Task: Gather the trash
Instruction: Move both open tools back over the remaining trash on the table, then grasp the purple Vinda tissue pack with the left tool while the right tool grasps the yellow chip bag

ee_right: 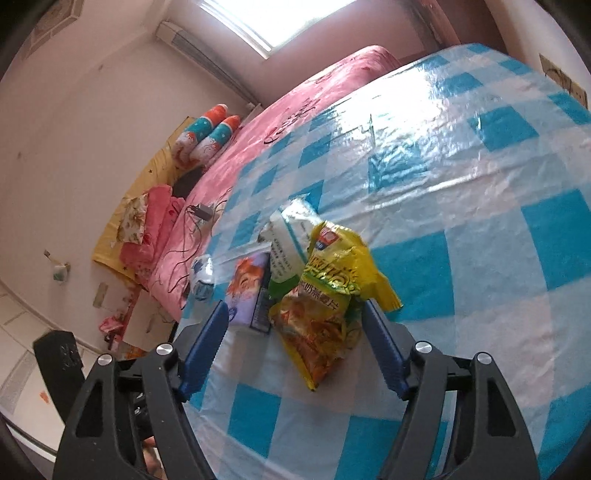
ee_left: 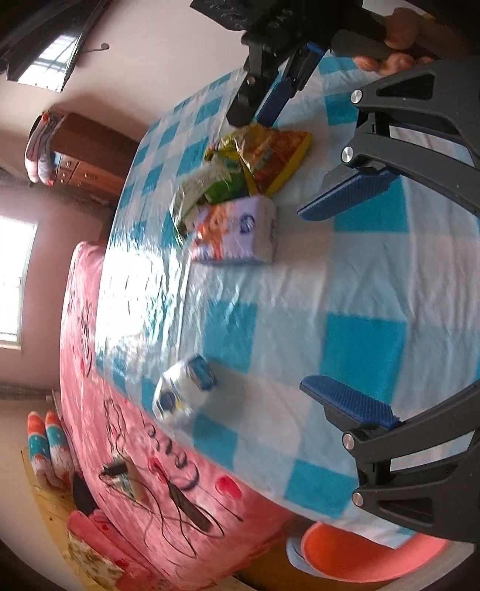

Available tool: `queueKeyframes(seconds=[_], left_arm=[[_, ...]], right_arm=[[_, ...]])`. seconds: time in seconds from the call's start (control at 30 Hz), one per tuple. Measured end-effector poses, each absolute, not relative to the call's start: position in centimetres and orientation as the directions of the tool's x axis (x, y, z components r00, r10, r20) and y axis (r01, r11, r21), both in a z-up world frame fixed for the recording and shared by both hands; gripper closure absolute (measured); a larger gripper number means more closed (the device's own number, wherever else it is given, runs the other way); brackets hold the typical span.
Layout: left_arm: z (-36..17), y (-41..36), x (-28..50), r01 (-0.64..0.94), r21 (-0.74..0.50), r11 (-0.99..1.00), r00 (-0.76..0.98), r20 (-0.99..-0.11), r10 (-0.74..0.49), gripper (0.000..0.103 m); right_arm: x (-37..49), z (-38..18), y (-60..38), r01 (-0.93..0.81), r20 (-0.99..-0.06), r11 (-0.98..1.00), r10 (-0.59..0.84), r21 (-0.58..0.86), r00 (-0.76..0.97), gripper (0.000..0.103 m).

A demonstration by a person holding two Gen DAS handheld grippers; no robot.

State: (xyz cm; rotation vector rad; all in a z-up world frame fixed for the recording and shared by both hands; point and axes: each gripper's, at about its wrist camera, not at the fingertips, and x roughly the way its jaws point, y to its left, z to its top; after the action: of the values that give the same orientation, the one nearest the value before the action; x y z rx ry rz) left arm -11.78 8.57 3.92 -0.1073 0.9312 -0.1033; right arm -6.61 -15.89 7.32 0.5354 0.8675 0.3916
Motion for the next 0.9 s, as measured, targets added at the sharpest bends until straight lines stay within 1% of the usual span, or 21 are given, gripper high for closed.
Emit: queueKeyframes(seconds=[0.2, 0.47, 0.57, 0.63, 0.8, 0.9], left_arm=[[3.6, 6.4, -9.7, 0.077, -0.141, 0.987, 0.588, -0.793, -0.159, 0.017], [3.1, 4.2, -6.6, 0.101, -0.142, 0.985, 0.584, -0.793, -0.174, 0.017], [2.6, 3.8, -5.7, 0.094, -0.145, 0.985, 0.579, -0.797, -0.172, 0.017], [2.3, 3.5, -5.4, 0.091, -0.136, 0.987, 0.579, -0.799, -0.163, 0.017], [1.7, 3.3, -4.9, 0.072, -0.117, 0.991, 0.579, -0.804, -0.137, 0.029], [1.7, 3.3, -4.7, 0.065, -0.119, 0.991, 0.582, -0.802, -0.135, 0.032]], right_arm=[[-5.0, 7.1, -15.7, -0.109, -0.628, 0.829, 0.494, 0.549, 0.601, 0.029], [-3.2, 7.1, -16.4, -0.096, -0.662, 0.871, 0.433, 0.481, 0.612, 0.036], [-2.7, 6.9, -17.1, -0.072, -0.678, 0.889, 0.395, 0.452, 0.620, 0.036], [-2.3, 6.6, -17.5, -0.069, -0.680, 0.884, 0.403, 0.462, 0.613, 0.036], [-2.2, 6.5, -17.5, -0.076, -0.680, 0.886, 0.404, 0.458, 0.611, 0.036], [-2.1, 6.6, -17.3, -0.082, -0.684, 0.892, 0.398, 0.445, 0.612, 0.036]])
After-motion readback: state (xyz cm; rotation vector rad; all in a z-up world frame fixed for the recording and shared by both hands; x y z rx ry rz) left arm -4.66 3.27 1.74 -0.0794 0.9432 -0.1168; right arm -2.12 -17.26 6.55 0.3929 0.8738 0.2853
